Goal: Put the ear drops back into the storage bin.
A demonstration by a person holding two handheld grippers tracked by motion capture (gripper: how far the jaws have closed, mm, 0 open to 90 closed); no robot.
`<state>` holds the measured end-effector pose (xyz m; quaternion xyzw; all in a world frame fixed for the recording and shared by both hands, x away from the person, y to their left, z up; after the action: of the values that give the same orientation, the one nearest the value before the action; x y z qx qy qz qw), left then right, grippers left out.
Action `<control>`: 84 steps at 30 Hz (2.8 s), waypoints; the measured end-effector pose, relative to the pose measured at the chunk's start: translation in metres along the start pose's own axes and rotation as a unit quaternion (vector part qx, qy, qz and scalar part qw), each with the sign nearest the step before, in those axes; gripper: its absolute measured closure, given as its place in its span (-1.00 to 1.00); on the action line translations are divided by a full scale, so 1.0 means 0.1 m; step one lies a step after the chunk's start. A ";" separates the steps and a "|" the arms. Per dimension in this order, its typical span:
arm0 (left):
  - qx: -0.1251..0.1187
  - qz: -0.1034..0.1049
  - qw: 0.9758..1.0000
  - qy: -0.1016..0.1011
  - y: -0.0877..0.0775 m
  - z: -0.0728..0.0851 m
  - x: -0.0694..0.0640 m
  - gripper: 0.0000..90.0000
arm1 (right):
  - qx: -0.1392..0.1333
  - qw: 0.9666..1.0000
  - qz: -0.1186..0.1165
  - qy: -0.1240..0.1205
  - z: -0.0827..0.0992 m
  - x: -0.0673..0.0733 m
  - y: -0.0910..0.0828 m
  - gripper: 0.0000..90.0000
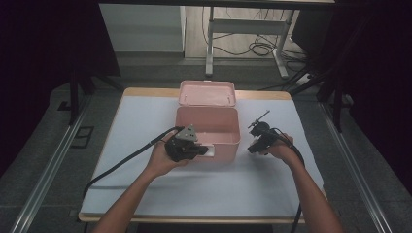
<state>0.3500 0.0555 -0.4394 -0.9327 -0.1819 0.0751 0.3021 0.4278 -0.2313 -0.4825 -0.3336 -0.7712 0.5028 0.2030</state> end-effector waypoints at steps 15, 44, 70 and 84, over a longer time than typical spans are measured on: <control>-0.002 0.000 1.000 -0.003 0.00 0.00 -0.01 1.00 | -0.048 0.999 0.008 -0.011 -0.09 -0.01 -0.57 0.34; -0.006 0.001 1.000 -0.009 0.01 -0.01 0.00 1.00 | -0.139 0.988 -0.003 -0.063 -0.57 0.32 -1.28 0.34; -0.004 0.000 1.000 -0.008 0.00 0.00 -0.01 1.00 | -0.140 0.985 -0.024 -0.093 -0.96 0.65 -1.03 0.34; 0.001 -0.001 1.000 -0.003 0.00 0.00 0.00 1.00 | -0.117 0.987 -0.032 -0.108 -1.19 0.84 -0.71 0.34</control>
<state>0.3496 0.0555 -0.4387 -0.9318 -0.1841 0.0780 0.3029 0.4249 -0.1139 -0.3708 -0.2744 -0.8521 0.4355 0.0943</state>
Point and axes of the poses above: each handheld gripper's, and its own axes: y roughly forward along the jaws, z roughly out of its underside, x roughly to its left, the point moved 2 cm from there along y, roughly forward along the jaws, and after that the axes turned 4 degrees about -x, right-handed, at the moved point
